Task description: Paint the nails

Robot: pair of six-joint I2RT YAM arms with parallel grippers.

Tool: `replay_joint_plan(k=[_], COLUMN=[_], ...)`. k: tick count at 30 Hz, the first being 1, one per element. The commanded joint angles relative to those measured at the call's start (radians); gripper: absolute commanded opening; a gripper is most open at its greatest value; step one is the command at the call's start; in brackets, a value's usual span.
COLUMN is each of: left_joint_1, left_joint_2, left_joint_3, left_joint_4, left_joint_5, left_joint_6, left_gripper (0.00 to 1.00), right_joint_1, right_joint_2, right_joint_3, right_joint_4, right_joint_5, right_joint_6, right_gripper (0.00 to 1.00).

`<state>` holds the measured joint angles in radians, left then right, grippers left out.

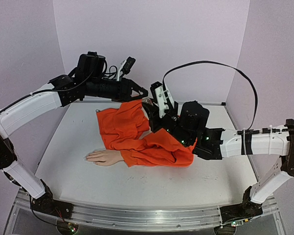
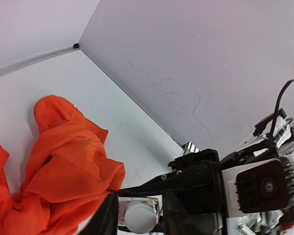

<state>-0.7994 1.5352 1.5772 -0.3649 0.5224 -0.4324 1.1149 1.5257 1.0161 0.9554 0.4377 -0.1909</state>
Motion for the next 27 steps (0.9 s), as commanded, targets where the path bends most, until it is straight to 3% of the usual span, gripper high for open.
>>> replay_joint_plan(k=[1, 3, 5, 8, 11, 17, 22, 27], left_joint_1=[0.006, 0.006, 0.009, 0.017, 0.017, 0.017, 0.016, 0.005], left_joint_2=[-0.028, -0.045, -0.075, -0.102, -0.101, -0.073, -0.062, -0.046], left_joint_3=[0.028, 0.020, 0.001, -0.029, -0.033, -0.018, -0.008, -0.005], left_joint_4=[0.001, 0.011, 0.032, 0.081, 0.104, 0.135, 0.139, 0.138], left_joint_5=[0.023, 0.030, 0.031, 0.042, 0.069, 0.149, 0.169, 0.180], left_joint_6=[0.004, 0.020, 0.030, 0.025, 0.019, 0.003, 0.003, 0.003], left_gripper=[0.47, 0.65, 0.75, 0.81, 0.81, 0.70, 0.50, 0.41], right_joint_1=[-0.113, -0.184, -0.264, -0.359, -0.401, -0.403, -0.402, -0.402], right_joint_2=[-0.071, -0.085, -0.080, -0.029, 0.049, 0.112, 0.136, 0.152], right_joint_3=[0.045, 0.033, 0.036, 0.072, 0.112, 0.128, 0.123, 0.115], right_joint_4=[0.006, 0.004, 0.015, 0.059, 0.170, 0.350, 0.444, 0.495], right_joint_5=[-0.448, -0.664, -0.893, -1.244, -1.434, -1.487, -1.472, -1.448], right_joint_6=[0.139, 0.227, 0.324, 0.469, 0.652, 0.816, 0.888, 0.930], right_gripper=[0.00, 0.00, 0.00, 0.00, 0.00, 0.00, 0.00, 0.00])
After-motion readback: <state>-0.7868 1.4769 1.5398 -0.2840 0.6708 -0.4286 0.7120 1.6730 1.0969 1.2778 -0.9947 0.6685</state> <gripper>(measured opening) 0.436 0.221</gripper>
